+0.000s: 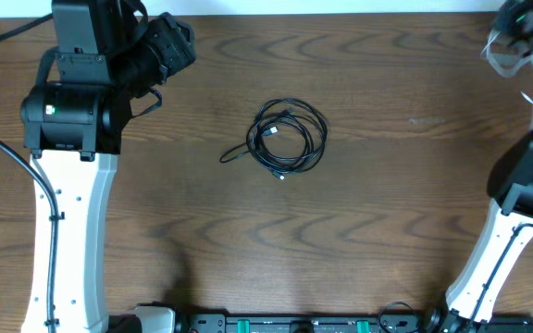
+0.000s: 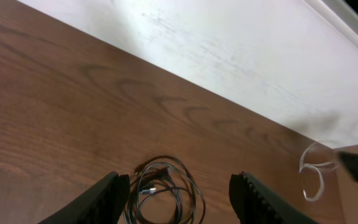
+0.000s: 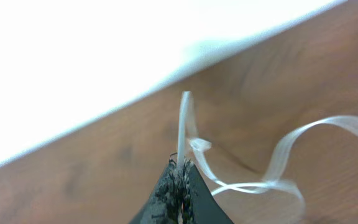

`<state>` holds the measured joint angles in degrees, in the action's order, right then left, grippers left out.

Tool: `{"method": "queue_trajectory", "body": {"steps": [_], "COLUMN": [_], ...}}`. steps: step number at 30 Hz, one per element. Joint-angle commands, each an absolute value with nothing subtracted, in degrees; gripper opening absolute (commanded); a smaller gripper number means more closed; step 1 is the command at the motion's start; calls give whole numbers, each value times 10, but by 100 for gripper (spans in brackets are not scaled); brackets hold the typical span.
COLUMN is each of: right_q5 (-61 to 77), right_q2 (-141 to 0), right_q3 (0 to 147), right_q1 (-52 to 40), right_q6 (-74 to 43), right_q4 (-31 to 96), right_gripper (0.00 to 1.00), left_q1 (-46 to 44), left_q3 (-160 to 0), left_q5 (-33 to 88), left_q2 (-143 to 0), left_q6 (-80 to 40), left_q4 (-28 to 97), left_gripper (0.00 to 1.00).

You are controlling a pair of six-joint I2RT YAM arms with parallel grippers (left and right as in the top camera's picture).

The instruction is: Untangle cables

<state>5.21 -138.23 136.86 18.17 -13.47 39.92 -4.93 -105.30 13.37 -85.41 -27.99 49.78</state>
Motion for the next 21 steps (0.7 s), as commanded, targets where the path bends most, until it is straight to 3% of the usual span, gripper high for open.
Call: {"method": "queue_trajectory", "body": {"steps": [1,6,12,13,14,15,16,21], "right_q5": [28,-10,-10,-10,-10,-10,-10,-14], "right_q2": [-1366,-1379,-1426,-1434,-1445,-1453,-1458,-1453], "right_q3": [1419,1416,1416,1416,1416,1416,1416,1417], "right_q1": [209,223,224,224,225,225,226,234], "right_q6": [-213,-277,-270,-267,-264,-256,-251,-216], "right_q4": [323,274,292,300,310,318,326,373], "right_gripper": [1,1,1,9,35,73,99,99], "left_q1": [-50,-50,-50,-50,-50,-50,-50,-50], "left_q3": [-1058,-1058,-1058,-1058,-1058,-1058,-1058,-1056], "left_q5": [134,134,134,134,134,134,134,134], "left_q2": [-857,-857,-858,-858,-858,-858,-858,-858], "left_q6": [-266,-266,-266,-266,-266,-266,-266,-266], "left_q4": [491,490,489,489,489,490,490,490], "left_gripper": [57,57,57,57,57,57,57,57]}}
